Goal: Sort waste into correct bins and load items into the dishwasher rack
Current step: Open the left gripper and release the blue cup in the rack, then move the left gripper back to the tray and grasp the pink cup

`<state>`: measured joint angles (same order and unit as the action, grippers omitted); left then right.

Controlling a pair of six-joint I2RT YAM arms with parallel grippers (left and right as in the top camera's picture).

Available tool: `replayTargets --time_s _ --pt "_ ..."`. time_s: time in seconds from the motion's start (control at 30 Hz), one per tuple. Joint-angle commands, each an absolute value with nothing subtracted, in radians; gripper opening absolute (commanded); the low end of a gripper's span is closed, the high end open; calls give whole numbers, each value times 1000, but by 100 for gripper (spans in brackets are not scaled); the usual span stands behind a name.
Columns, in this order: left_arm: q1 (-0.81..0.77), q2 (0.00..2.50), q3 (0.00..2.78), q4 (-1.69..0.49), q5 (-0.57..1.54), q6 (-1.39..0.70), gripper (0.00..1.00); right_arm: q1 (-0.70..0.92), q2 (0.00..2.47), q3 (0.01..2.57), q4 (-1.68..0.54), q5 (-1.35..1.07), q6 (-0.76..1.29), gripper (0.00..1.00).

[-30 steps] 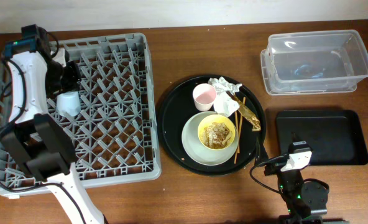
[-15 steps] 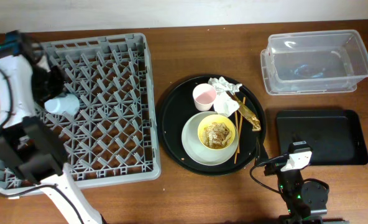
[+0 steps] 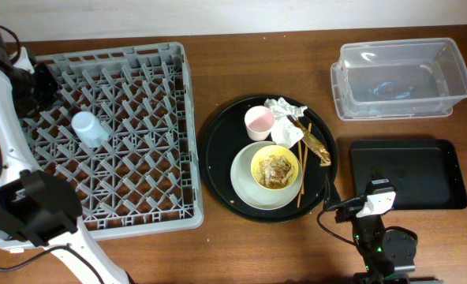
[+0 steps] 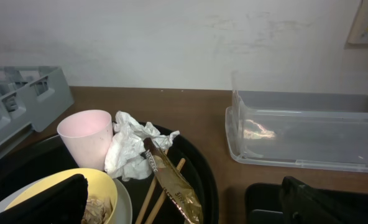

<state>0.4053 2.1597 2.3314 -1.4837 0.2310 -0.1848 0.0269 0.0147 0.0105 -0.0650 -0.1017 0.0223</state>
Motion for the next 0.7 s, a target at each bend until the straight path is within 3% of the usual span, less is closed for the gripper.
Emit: replayTargets --time_s 0.0,0.07,0.2,0.23,0.3,0.33,0.67 --pt "375 2137 2344 -1511 350 -157 0 32 6 6 -72 -93 22 99" --pt "321 2137 2344 -1525 538 -29 0 32 6 6 -72 -94 22 99" --pt "155 2137 2344 -1530 614 46 0 32 6 6 -72 -93 22 99" --pt "89 2137 2344 -1524 613 70 8 32 6 6 -72 -93 22 99" --pt "-27 2139 2344 -1496 597 94 43 32 6 6 -72 -93 22 98" --pt "-80 2139 2344 -1477 576 93 55 32 6 6 -72 -93 22 99" --pt "-558 2239 2337 -1221 102 95 56 32 6 6 -72 -93 22 99"
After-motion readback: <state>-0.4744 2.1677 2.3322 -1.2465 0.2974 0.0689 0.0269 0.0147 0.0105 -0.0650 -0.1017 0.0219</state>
